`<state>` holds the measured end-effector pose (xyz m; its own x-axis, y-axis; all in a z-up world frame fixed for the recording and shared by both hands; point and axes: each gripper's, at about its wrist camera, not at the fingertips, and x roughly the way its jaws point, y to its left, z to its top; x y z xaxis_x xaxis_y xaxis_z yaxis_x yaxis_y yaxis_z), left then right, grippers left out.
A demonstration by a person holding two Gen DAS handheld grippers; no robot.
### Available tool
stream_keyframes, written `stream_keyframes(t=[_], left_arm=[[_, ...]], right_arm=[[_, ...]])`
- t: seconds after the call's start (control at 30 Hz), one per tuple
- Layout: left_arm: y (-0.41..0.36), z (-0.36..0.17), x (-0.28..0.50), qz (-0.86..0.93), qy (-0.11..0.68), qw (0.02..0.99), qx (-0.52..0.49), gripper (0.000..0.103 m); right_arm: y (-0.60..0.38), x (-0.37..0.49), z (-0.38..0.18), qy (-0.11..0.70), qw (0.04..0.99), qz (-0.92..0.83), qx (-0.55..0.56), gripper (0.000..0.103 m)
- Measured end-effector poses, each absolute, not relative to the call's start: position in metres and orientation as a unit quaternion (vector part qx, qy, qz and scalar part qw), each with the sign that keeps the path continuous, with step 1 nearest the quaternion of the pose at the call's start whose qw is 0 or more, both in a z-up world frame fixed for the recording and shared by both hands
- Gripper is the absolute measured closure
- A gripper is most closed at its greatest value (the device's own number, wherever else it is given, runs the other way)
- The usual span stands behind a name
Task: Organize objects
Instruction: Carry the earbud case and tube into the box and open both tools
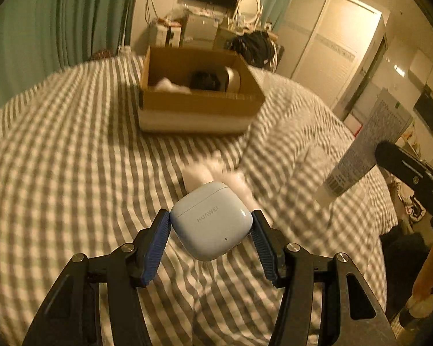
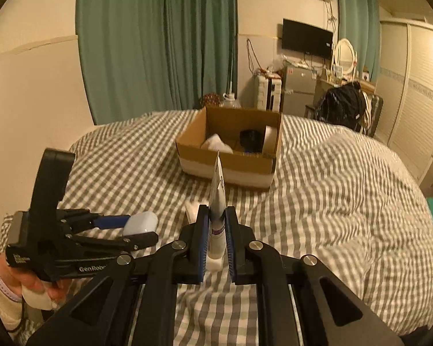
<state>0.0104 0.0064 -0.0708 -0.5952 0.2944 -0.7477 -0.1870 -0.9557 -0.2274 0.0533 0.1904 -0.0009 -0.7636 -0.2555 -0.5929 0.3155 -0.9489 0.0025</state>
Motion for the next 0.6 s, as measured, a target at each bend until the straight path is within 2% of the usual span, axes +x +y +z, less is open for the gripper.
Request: stream_keyframes(t=[0.6], left_arm=[[-0.007, 0.043, -0.072, 0.929, -0.038, 0.132, -0.344, 0.045]], right_arm=[[0.159, -0.027, 0.089, 0.08, 0.167, -0.955, 0.233, 0.092]])
